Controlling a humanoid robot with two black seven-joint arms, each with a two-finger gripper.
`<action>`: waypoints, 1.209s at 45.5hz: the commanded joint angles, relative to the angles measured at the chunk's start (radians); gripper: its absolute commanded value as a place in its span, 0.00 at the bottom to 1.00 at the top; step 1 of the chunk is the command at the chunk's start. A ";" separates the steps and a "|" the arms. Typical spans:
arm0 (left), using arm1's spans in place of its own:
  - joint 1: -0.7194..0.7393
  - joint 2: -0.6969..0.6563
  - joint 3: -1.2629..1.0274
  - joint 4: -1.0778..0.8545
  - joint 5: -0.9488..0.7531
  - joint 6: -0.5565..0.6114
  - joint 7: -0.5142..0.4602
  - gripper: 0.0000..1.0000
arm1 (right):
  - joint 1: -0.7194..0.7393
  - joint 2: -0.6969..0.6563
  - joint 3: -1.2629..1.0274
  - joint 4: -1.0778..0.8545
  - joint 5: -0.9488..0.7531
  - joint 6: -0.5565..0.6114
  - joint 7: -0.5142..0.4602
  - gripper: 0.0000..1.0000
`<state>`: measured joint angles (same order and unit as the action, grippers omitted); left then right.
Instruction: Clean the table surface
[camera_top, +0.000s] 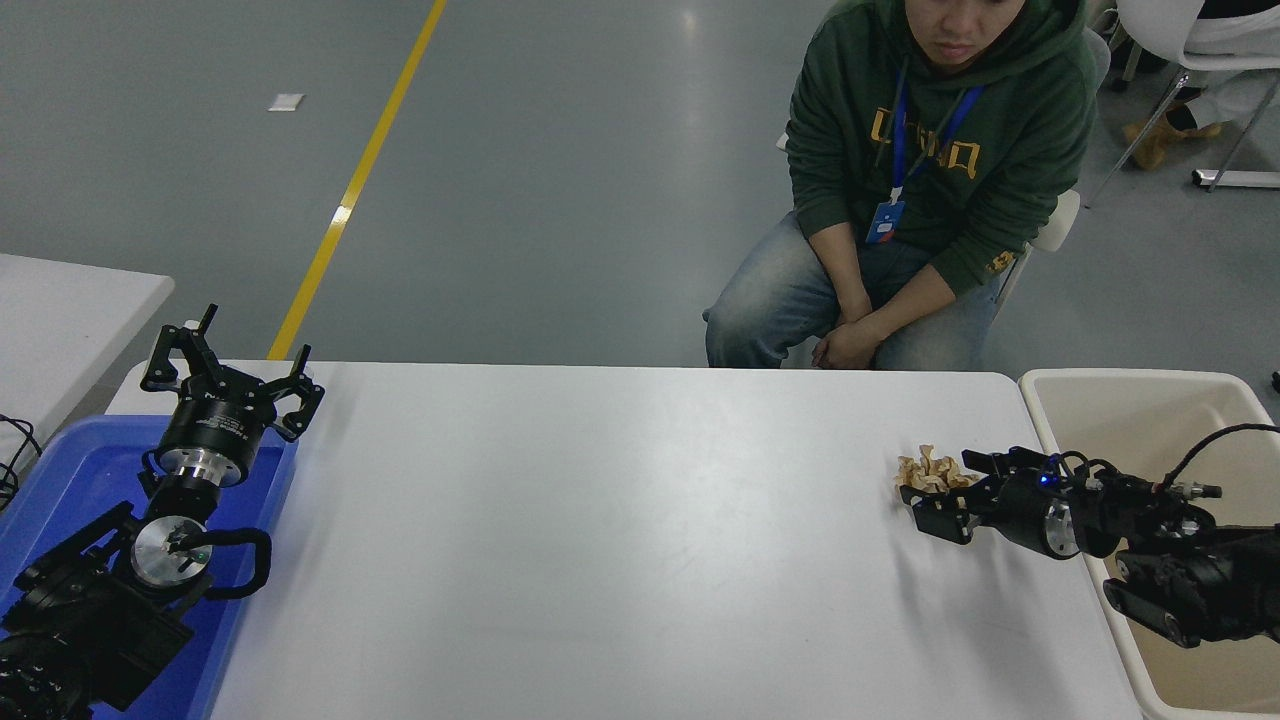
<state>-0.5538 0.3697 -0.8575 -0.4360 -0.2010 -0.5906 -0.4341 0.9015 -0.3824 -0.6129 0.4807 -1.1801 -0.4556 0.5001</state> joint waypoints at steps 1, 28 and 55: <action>0.000 0.000 0.000 0.000 0.000 0.000 0.000 1.00 | 0.004 0.023 -0.021 -0.016 0.005 0.005 0.002 1.00; 0.000 0.000 0.000 0.000 0.000 0.000 0.000 1.00 | -0.045 0.094 -0.013 -0.131 0.007 -0.006 0.000 1.00; 0.000 0.000 0.000 0.000 0.000 0.000 0.000 1.00 | -0.124 0.132 -0.022 -0.240 0.007 -0.041 0.002 0.99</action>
<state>-0.5538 0.3697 -0.8575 -0.4358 -0.2009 -0.5906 -0.4341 0.7993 -0.2570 -0.6306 0.2606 -1.1734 -0.4862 0.5014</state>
